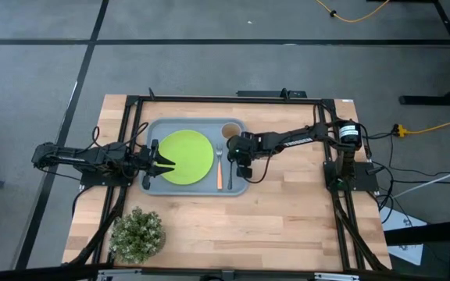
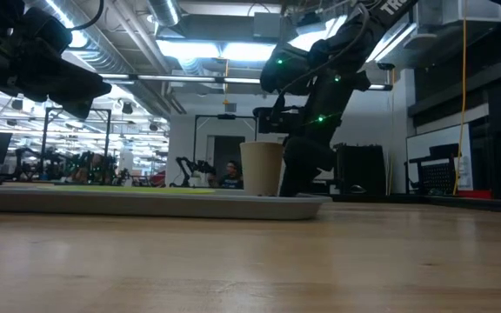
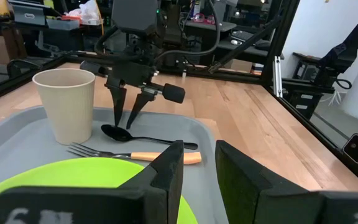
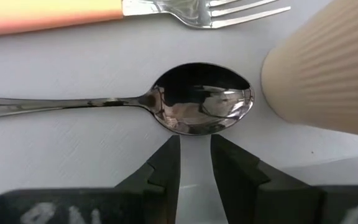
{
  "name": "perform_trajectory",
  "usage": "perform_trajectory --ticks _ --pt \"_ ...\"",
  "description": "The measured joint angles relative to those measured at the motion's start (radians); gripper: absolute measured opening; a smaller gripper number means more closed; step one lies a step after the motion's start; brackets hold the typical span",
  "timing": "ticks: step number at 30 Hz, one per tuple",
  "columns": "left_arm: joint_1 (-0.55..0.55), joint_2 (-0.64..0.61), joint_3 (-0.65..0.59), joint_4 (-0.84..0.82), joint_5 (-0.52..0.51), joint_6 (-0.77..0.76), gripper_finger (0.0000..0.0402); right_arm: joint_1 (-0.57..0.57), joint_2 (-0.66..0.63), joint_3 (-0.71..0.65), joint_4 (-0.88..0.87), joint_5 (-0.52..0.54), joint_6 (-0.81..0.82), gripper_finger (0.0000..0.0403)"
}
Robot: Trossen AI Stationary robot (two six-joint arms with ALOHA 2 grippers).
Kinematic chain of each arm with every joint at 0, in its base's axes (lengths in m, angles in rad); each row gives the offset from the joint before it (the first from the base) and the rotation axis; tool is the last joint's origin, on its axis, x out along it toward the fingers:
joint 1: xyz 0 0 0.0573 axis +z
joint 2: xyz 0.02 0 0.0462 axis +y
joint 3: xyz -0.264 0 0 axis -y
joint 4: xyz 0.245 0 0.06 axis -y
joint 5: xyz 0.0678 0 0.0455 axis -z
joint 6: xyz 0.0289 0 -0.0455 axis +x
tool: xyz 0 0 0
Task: Pick and place plate/cup/fork/spoon on tray
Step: Adjust the black spoon on the gray tray, then return to Home Position
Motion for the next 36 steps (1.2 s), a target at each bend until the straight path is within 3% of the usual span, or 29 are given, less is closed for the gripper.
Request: perform_trajectory --ticks 20,29,32,36 --pt "0.000 0.000 0.000 0.000 0.000 0.000 0.0086 0.000 -0.004 0.000 -0.007 -0.002 0.032 0.0094" --pt "0.000 0.000 0.000 0.000 0.000 0.000 0.0086 0.046 -0.110 0.001 -0.090 0.058 0.133 0.0094" --pt "0.000 0.000 0.000 0.000 0.000 0.000 0.0086 0.068 -0.166 0.001 -0.082 0.026 0.153 0.0094" --pt "0.000 0.000 0.000 0.000 0.000 0.000 0.0086 0.097 -0.225 0.004 -0.162 -0.150 0.273 0.0094"
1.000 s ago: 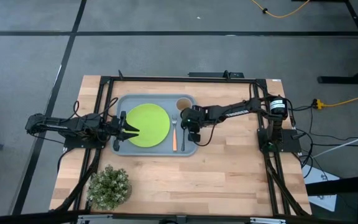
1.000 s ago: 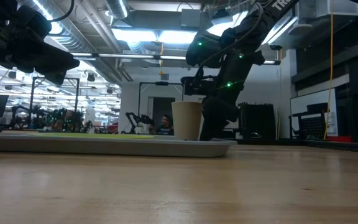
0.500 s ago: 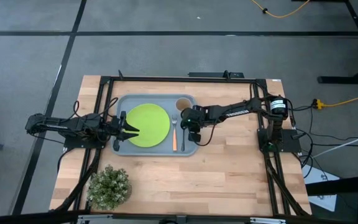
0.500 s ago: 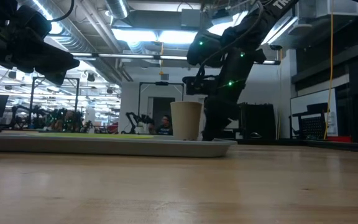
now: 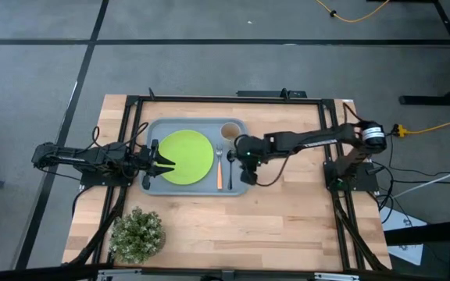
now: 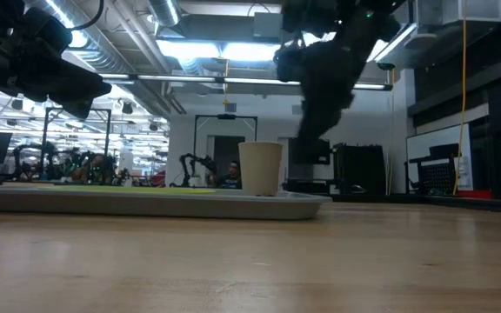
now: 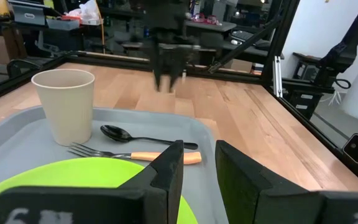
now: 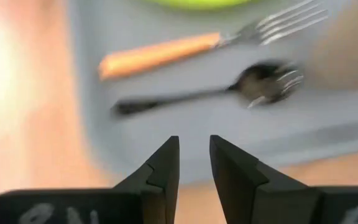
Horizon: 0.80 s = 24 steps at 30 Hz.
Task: Pick and place plate/cup/fork/spoon on tray
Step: Return to Home Position
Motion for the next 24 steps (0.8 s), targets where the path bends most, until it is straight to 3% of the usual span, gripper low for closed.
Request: perform_trajectory --ticks 5,8,11,16,24 --pt "0.000 0.000 0.000 0.000 0.000 0.000 0.0086 0.045 -0.023 -0.004 -0.076 -0.038 -0.012 0.0094" --pt "0.000 0.000 0.000 0.000 0.000 0.000 0.0086 0.059 -0.139 -0.120 -0.048 -0.032 0.039 0.0094" --pt "0.000 0.000 0.000 0.000 -0.001 0.000 0.0086 0.109 -0.331 -0.326 0.090 0.040 0.114 0.0094" --pt "0.000 0.000 0.000 0.000 0.000 0.000 0.0086 0.199 -0.621 -0.631 0.355 0.047 0.278 0.0094" --pt "0.000 0.000 0.000 -0.001 0.000 0.000 0.0086 0.225 -0.968 -0.986 0.720 0.070 0.036 0.0094"
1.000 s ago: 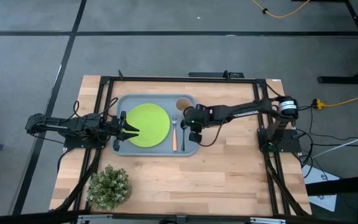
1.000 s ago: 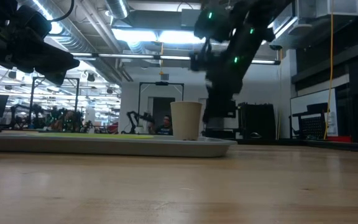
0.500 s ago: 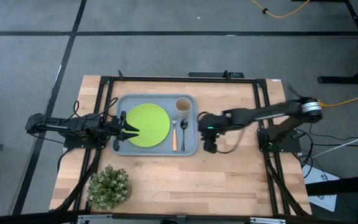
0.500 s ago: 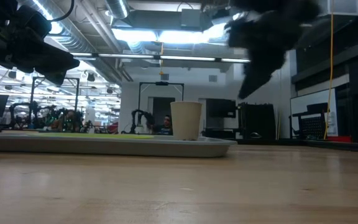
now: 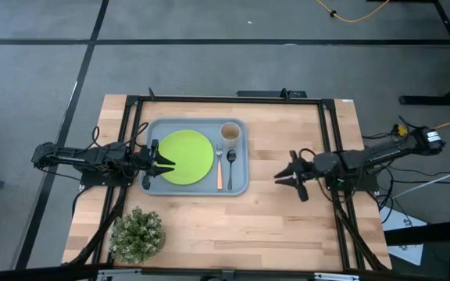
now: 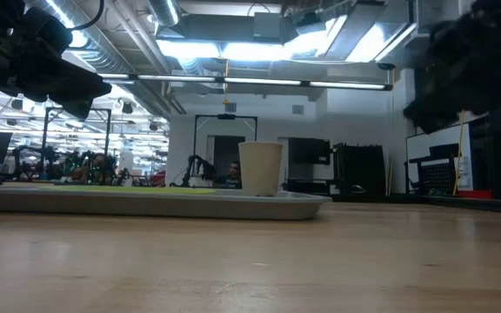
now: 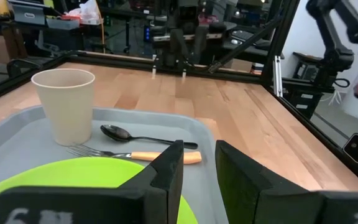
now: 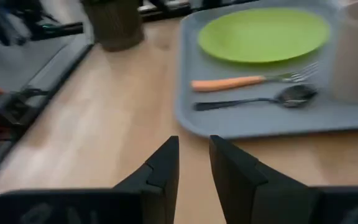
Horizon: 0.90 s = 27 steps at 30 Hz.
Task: Pick and place plate/cup/fork/spoon on tray
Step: Return to Home Position
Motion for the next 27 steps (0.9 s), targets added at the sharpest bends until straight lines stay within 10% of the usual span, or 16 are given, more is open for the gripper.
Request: perform_trajectory --ticks 27 --pt "0.000 0.000 0.000 0.001 -0.005 0.000 0.0086 -0.037 -0.607 -0.165 -0.014 -0.150 -0.053 0.0094"
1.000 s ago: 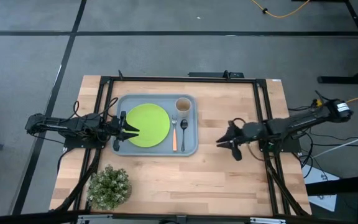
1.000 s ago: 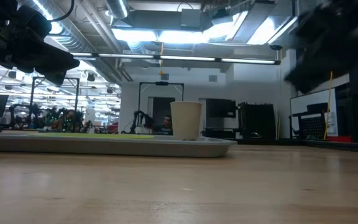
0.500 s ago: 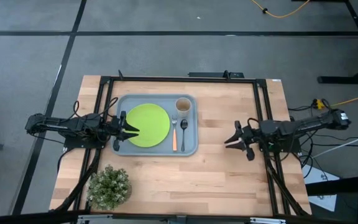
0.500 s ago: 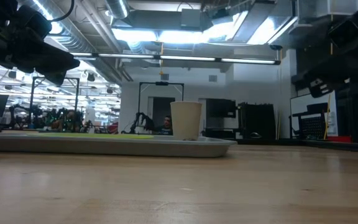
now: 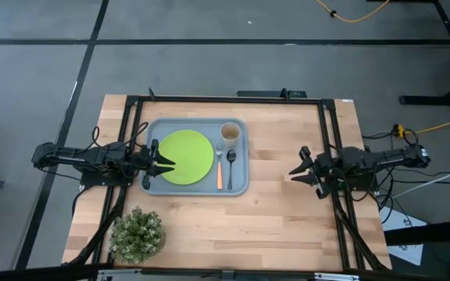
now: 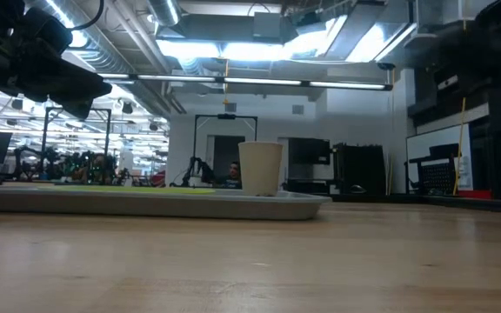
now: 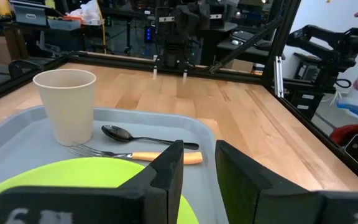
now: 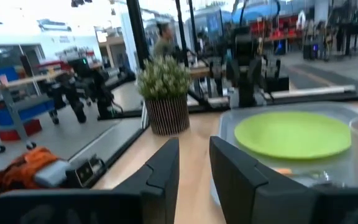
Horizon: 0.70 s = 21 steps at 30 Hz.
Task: Pick and place plate/cup/fork/spoon on tray
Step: Return to Home Position
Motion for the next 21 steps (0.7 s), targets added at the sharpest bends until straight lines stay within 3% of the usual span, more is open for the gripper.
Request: perform_trajectory --ticks 6,13,21 --pt "0.000 0.000 0.000 0.000 0.000 0.000 0.0086 -0.001 -0.127 0.000 -0.061 0.003 0.026 0.0094" --pt "0.000 0.000 0.000 0.000 0.000 0.000 0.0086 -0.004 -0.124 0.000 -0.160 0.026 0.034 0.0094" --pt "0.000 0.000 0.000 0.000 0.000 0.000 0.0086 -0.004 -0.123 0.000 -0.158 0.028 -0.048 0.0094"
